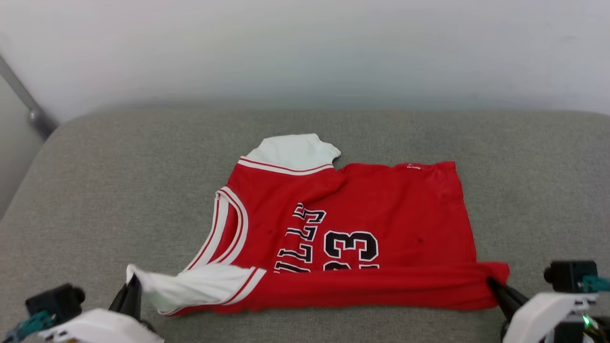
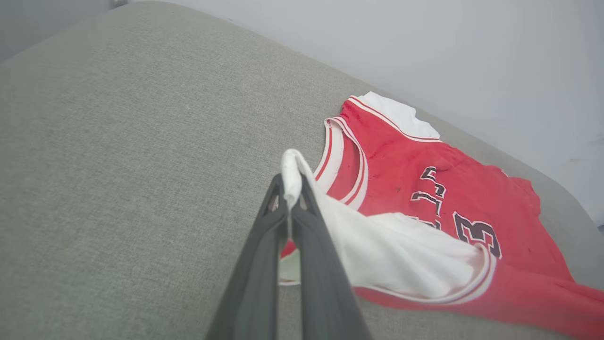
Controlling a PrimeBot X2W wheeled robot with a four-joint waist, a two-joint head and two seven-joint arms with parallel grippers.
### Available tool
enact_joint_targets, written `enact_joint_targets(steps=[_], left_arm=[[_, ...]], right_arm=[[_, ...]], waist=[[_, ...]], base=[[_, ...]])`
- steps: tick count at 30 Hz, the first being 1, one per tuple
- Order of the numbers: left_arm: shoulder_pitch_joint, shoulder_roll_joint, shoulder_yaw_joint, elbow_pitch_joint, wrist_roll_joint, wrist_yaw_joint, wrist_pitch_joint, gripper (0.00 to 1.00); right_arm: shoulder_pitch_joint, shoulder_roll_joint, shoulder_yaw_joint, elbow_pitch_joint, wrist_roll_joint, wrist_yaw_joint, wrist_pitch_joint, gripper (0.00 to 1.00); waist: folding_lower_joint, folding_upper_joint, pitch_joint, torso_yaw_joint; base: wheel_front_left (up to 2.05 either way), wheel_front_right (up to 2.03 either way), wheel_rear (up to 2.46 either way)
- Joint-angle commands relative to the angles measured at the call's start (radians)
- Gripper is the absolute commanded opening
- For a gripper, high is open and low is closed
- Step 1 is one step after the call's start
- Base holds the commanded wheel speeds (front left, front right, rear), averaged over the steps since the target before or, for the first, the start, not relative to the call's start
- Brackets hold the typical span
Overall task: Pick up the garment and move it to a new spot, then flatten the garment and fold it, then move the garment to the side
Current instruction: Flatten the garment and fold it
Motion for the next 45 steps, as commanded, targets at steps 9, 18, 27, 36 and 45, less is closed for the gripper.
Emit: enact_joint_targets(steps=[9,18,27,36,45], left_arm=[[-0.276,-0.075,-0.061,0.198,0.034,-0.115,-0.024,0.0],[-0.439,-0.145,-0.125,0.436,0.033,-0.225,-0.011,0.0],[-0.482,-0.165,-0.12,0.565,0.009,-0.272,-0.027,1.0],[-0.441,-0.094,-0.119,0.541,0.035,-0.246,-0.009,1.0],[-0.404,0.11,-0.142,0.338,-0.028,-0.234,0.323,1.0]], right_arm=[[-0.218,-0.006,0.048,0.172,-0.024,-0.002,-0.069,0.0],[-0.342,-0.032,0.13,0.362,-0.015,-0.002,-0.153,1.0],[-0.375,-0.051,0.204,0.423,0.019,-0.002,-0.324,1.0],[-0.334,-0.058,0.198,0.408,-0.002,-0.002,-0.521,1.0],[-0.24,-0.028,0.131,0.271,-0.077,-0.002,-0.532,1.0]], waist=[[0.0001,0.0,0.137,-0.024],[0.0001,0.0,0.212,-0.031],[0.0001,0.0,0.192,-0.051],[0.0001,0.0,0.093,-0.072],[0.0001,0.0,0.05,-0.098]], base=[[0.0,0.0,0.0],[0.0,0.0,0.0],[0.0,0.0,0.0],[0.0,0.0,0.0],[0.0,0.0,0.0]])
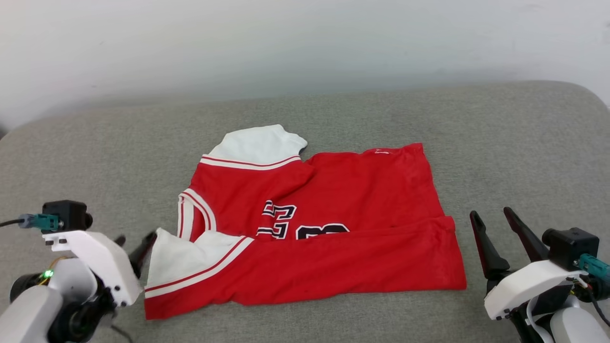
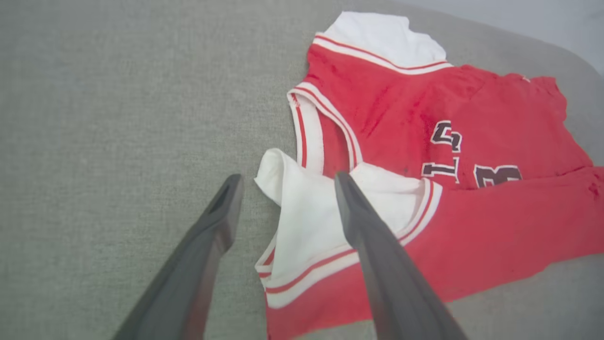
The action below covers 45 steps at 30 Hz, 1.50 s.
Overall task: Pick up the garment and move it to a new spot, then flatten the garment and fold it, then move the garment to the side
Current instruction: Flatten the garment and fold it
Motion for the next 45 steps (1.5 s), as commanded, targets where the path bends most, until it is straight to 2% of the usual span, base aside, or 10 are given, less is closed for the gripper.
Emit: enact_joint_targets(steps=[1,5,10,20,21,22,23,29,39,45], left_arm=[[0.014,0.012,-0.005,-0.008,-0.013,0.001,0.03,1.0],[0.052,0.067,-0.003,-0.043,-0.11,0.036,0.213,1.0],[0.098,0.067,-0.012,-0.028,-0.167,0.084,0.302,1.0],[0.087,-0.052,-0.076,0.082,-0.22,0.052,0.369,1.0],[0.083,-0.059,-0.081,0.087,-0.22,0.047,0.373,0.73],[0.077,-0.063,-0.086,0.089,-0.215,0.041,0.371,0.29],[0.072,-0.067,-0.085,0.09,-0.209,0.036,0.358,0.0],[0.051,-0.04,-0.074,0.067,-0.171,0.025,0.311,0.0],[0.037,0.0,-0.054,-0.076,-0.116,0.052,0.255,0.0],[0.013,0.004,-0.062,-0.155,-0.084,0.07,0.242,0.0]], right_arm=[[0.01,0.007,-0.003,-0.016,-0.005,-0.001,0.005,1.0],[0.038,0.029,-0.016,-0.088,-0.028,-0.001,0.036,1.0],[0.055,0.055,-0.025,-0.153,-0.037,-0.001,0.07,1.0],[0.059,0.057,-0.065,-0.207,-0.024,-0.001,0.114,1.0],[0.061,0.053,-0.07,-0.208,-0.021,-0.001,0.125,1.0],[0.062,0.049,-0.078,-0.212,-0.014,-0.001,0.136,1.0],[0.063,0.045,-0.084,-0.214,-0.008,-0.001,0.152,1.0],[0.072,0.006,-0.111,-0.223,0.044,-0.001,0.284,1.0],[0.034,-0.046,-0.099,-0.193,0.162,-0.001,0.739,1.0],[-0.023,-0.023,-0.071,-0.116,0.197,-0.001,0.834,1.0]], waist=[[0.0,-0.0001,-0.001,-0.009],[0.0,-0.0001,0.007,-0.036],[0.0,-0.0001,0.032,-0.066],[0.0,-0.0001,0.103,-0.087],[0.0,-0.0001,0.106,-0.087],[0.0,-0.0001,0.108,-0.085],[0.0,-0.0001,0.11,-0.082],[0.0,-0.0001,0.099,-0.054],[0.0,-0.0001,0.085,0.018],[0.0,-0.0001,0.107,0.053]], base=[[0.0,0.0,0.0],[0.0,0.0,0.0],[0.0,0.0,0.0],[0.0,0.0,0.0],[0.0,0.0,0.0],[0.0,0.0,0.0],[0.0,0.0,0.0],[0.0,0.0,0.0],[0.0,0.0,0.0],[0.0,0.0,0.0]])
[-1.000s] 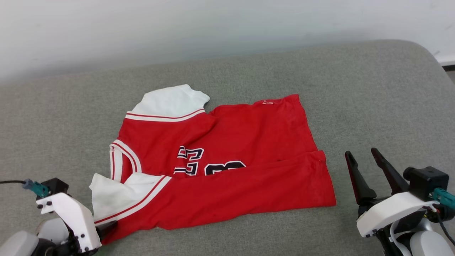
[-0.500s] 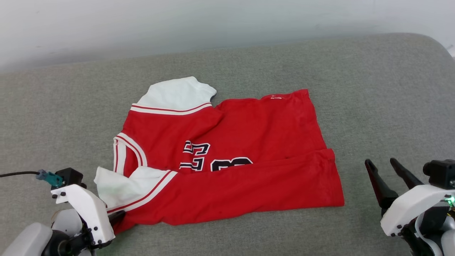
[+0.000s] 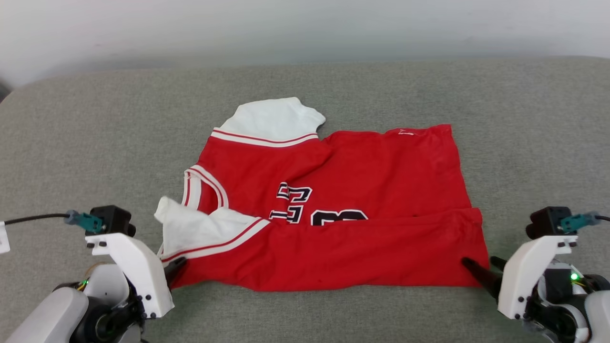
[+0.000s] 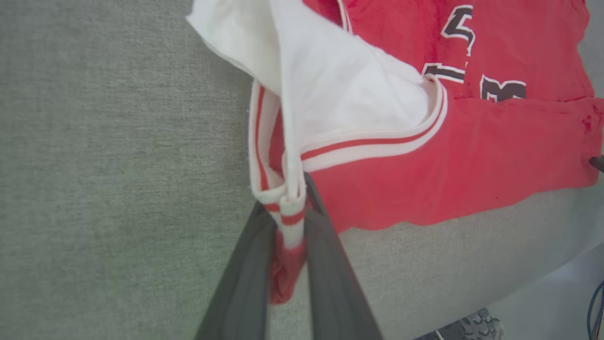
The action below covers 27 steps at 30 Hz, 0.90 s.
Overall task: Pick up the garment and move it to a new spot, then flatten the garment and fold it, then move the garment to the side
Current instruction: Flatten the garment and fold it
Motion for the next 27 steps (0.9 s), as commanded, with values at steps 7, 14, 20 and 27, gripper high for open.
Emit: enact_joint_targets(steps=[7,14,20,27], left_arm=[[-0.024,-0.004,-0.005,-0.046,0.018,0.016,-0.007,0.0],[0.017,-0.004,0.003,-0.062,0.0,0.018,-0.02,0.0],[0.035,0.001,0.014,-0.073,0.001,0.01,-0.044,0.0],[0.048,0.014,0.016,-0.095,0.006,-0.016,-0.061,0.0]], right_arm=[[-0.055,0.042,0.056,0.139,0.052,-0.001,0.017,0.82],[-0.075,0.026,0.1,0.19,0.111,-0.001,-0.009,0.0],[-0.104,-0.016,0.143,0.155,0.159,-0.001,-0.066,0.0],[-0.103,-0.062,0.191,0.096,0.202,-0.001,-0.101,0.0]], waist=[[-0.0001,0.0,0.028,0.03],[-0.0001,0.0,0.016,0.021],[-0.0001,0.0,-0.018,0.015],[-0.0001,0.0,-0.057,0.017]], base=[[0.0,0.0,0.0],[0.0,0.0,0.0],[0.0,0.0,0.0],[0.0,0.0,0.0]])
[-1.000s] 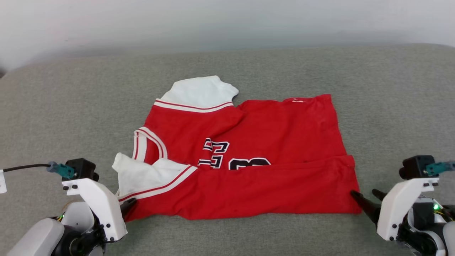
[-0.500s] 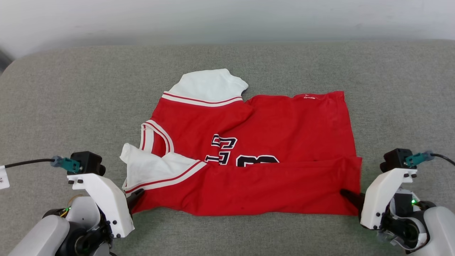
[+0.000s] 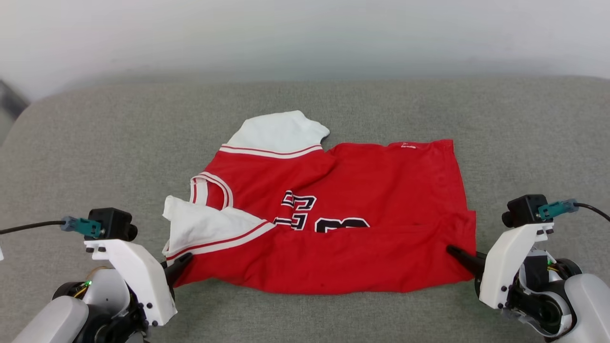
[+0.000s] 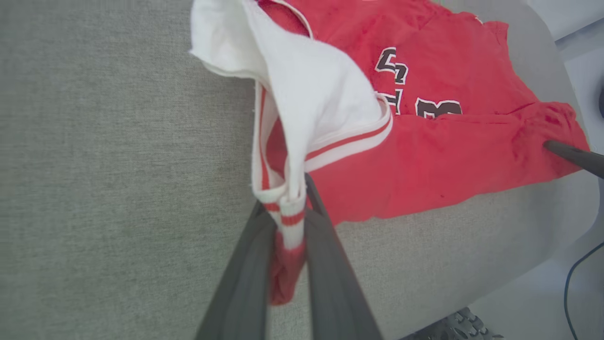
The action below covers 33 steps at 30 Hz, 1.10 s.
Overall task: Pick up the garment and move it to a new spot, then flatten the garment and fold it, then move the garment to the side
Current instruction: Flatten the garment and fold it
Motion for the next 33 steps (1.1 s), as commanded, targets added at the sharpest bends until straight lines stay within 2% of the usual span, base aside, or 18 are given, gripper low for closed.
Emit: enact_joint_targets(steps=[1,7,16,20,21,22,23,24,27,33], left_arm=[[0.014,0.005,0.005,-0.004,0.008,-0.003,-0.005,0.0],[0.059,0.021,0.006,-0.031,0.012,0.008,-0.022,0.0],[0.21,0.076,0.021,-0.076,-0.02,0.048,-0.028,0.0],[0.229,0.05,0.005,-0.052,-0.042,0.033,-0.022,0.0],[0.22,0.04,0.003,-0.035,-0.039,0.028,-0.03,0.0],[0.21,0.033,-0.002,-0.019,-0.032,0.022,-0.036,0.0],[0.196,0.02,-0.002,-0.002,-0.03,0.018,-0.045,0.42],[0.186,0.009,-0.004,0.016,-0.028,0.014,-0.051,1.0],[0.168,-0.007,-0.006,0.061,-0.01,0.008,-0.08,1.0],[0.118,0.005,0.032,0.096,0.041,0.024,-0.154,1.0]], right_arm=[[0.0,-0.002,0.004,-0.006,0.008,0.0,-0.003,0.0],[0.051,-0.026,0.014,-0.016,0.014,0.0,-0.01,0.0],[0.161,-0.021,-0.014,-0.051,0.01,0.0,0.008,0.0],[0.194,-0.001,-0.025,-0.041,-0.015,0.0,0.012,0.0],[0.202,0.001,-0.029,-0.035,-0.029,0.0,0.006,0.27],[0.208,0.008,-0.033,-0.029,-0.042,0.0,-0.002,0.81],[0.21,0.016,-0.035,-0.026,-0.054,0.0,-0.014,1.0],[0.212,0.024,-0.037,-0.027,-0.065,0.0,-0.03,1.0],[0.222,0.023,-0.037,-0.034,-0.131,0.0,-0.09,1.0],[0.22,0.059,-0.077,-0.077,-0.237,0.0,-0.213,1.0]], waist=[[-0.0001,0.0,-0.013,0.0],[-0.0001,0.0,-0.081,0.001],[-0.0001,0.0,-0.149,-0.015],[-0.0001,0.0,-0.145,-0.015],[-0.0001,0.0,-0.141,-0.015],[-0.0001,0.0,-0.138,-0.015],[-0.0001,0.0,-0.135,-0.016],[-0.0001,0.0,-0.132,-0.018],[-0.0001,0.0,-0.126,-0.029],[-0.0001,0.0,-0.118,-0.058]], base=[[0.0,0.0,0.0],[0.0,0.0,0.0],[0.0,0.0,0.0],[0.0,0.0,0.0],[0.0,0.0,0.0],[0.0,0.0,0.0],[0.0,0.0,0.0],[0.0,0.0,0.0],[0.0,0.0,0.0],[0.0,0.0,0.0]])
